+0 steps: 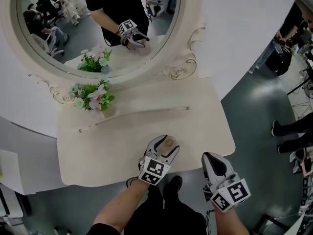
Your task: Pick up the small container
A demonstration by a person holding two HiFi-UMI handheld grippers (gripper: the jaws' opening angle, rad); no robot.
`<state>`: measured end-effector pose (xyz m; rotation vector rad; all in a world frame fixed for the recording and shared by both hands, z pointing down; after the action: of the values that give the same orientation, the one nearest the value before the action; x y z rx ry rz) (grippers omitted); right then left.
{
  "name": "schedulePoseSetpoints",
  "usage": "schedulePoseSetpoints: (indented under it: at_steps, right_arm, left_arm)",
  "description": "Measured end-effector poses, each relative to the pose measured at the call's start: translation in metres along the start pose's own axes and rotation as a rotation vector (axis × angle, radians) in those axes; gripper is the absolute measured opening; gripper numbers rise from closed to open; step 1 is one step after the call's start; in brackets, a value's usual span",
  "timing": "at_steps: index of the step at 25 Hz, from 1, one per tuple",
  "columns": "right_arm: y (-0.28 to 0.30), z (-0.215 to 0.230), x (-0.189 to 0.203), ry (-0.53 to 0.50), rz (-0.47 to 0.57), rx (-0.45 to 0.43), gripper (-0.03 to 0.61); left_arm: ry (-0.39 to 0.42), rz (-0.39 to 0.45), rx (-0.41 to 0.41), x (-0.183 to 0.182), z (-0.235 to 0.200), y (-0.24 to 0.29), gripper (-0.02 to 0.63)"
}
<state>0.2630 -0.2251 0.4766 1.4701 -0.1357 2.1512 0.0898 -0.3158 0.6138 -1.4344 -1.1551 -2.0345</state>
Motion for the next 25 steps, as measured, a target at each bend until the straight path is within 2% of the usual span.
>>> schedulePoseSetpoints:
  at_steps: [2,3,6,9,13,19,25]
  right_arm:
    - [0.000,0.003,0.001,0.004,-0.007,0.006,0.009]
    - [-0.001,0.004,0.002,0.005,-0.009,0.009,0.009]
    - [-0.002,0.008,0.001,0.005,-0.012,0.015,0.009]
    - [-0.003,0.010,0.000,0.002,-0.012,0.018,0.009]
    - [-0.006,0.009,-0.002,-0.003,-0.017,0.016,0.009]
    - [-0.012,0.009,-0.009,-0.012,-0.027,0.019,0.009]
    - [-0.011,0.007,-0.016,-0.009,-0.015,0.006,0.009]
  left_arm:
    - [0.024,-0.012,-0.007,0.001,0.000,0.004,0.245]
    - [0.031,-0.015,-0.009,0.001,0.001,0.006,0.212]
    - [0.043,-0.008,-0.016,0.003,0.001,0.007,0.210]
    - [0.031,0.009,-0.018,0.002,0.001,0.007,0.199]
    - [-0.002,0.009,-0.020,0.000,-0.001,0.005,0.150]
    - [-0.040,0.011,-0.034,-0.007,-0.002,0.001,0.141]
    - [-0.052,0.045,-0.058,-0.032,-0.006,-0.014,0.141]
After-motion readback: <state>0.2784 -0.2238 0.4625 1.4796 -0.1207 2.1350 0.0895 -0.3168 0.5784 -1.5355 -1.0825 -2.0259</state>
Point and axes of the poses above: the fingertips, and each gripper's own axes: y forward along the fingers, z to its right, x out of its underside, the point moved 8 cm from there along -y, backward along the fingers, and after that the axes turned 10 degrees about y, right-handed, at the moved point
